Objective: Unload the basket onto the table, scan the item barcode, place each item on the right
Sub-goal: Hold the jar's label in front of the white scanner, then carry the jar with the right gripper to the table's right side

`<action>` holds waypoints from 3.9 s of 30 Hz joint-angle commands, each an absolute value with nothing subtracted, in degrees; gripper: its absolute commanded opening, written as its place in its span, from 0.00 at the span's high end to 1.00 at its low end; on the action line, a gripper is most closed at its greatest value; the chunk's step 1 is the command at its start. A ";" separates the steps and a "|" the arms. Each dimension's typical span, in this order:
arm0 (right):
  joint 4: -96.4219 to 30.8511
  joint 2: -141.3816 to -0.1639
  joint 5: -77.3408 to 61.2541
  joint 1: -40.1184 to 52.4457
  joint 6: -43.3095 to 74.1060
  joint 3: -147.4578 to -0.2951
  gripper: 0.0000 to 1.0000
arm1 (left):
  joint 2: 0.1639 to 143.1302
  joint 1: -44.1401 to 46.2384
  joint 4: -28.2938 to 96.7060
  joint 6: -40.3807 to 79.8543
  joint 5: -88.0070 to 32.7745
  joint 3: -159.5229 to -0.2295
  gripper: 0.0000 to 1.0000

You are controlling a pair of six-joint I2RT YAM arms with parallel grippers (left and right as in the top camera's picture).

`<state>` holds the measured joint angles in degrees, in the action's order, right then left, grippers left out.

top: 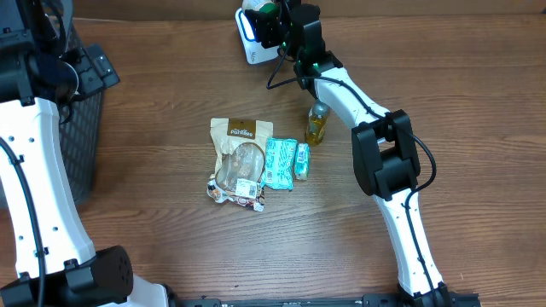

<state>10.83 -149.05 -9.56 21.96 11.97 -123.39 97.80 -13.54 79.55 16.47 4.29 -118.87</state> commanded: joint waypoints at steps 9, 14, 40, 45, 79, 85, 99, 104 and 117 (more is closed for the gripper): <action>11.92 -149.60 -7.29 22.11 11.94 -124.11 0.79 | 98.13 -13.50 79.48 16.27 4.01 -119.31 0.00; 11.90 -149.60 -7.33 22.13 11.94 -124.11 0.80 | 98.13 -13.50 79.48 16.27 4.01 -119.31 0.00; 10.26 -149.86 -6.44 22.11 11.92 -124.11 0.84 | 98.13 -13.50 79.48 16.27 4.01 -119.31 0.00; 11.53 -151.06 -6.46 22.13 11.92 -124.11 0.84 | 98.13 -13.50 79.48 16.27 4.01 -119.31 0.00; -60.55 -120.99 -9.67 -0.69 13.43 -123.81 0.80 | 98.13 -13.50 79.48 16.27 4.01 -119.31 0.01; -70.28 -120.99 -9.47 -8.93 13.45 -115.57 0.75 | 98.13 -13.50 79.48 16.27 4.01 -119.31 0.00; -63.55 -120.99 -5.02 -16.16 13.47 -97.30 0.57 | 98.13 -13.50 79.48 16.27 4.01 -119.31 0.00; -64.97 -120.99 -4.95 -16.14 13.47 -97.08 0.50 | 98.13 -13.50 79.48 16.27 4.01 -119.31 0.00; -70.06 -120.99 -4.95 -16.14 16.73 -97.06 0.34 | 98.13 -13.50 79.48 16.27 4.01 -119.31 0.00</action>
<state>-70.15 -121.40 -5.48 -16.12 14.83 -97.17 97.80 -13.54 79.55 16.47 4.29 -118.87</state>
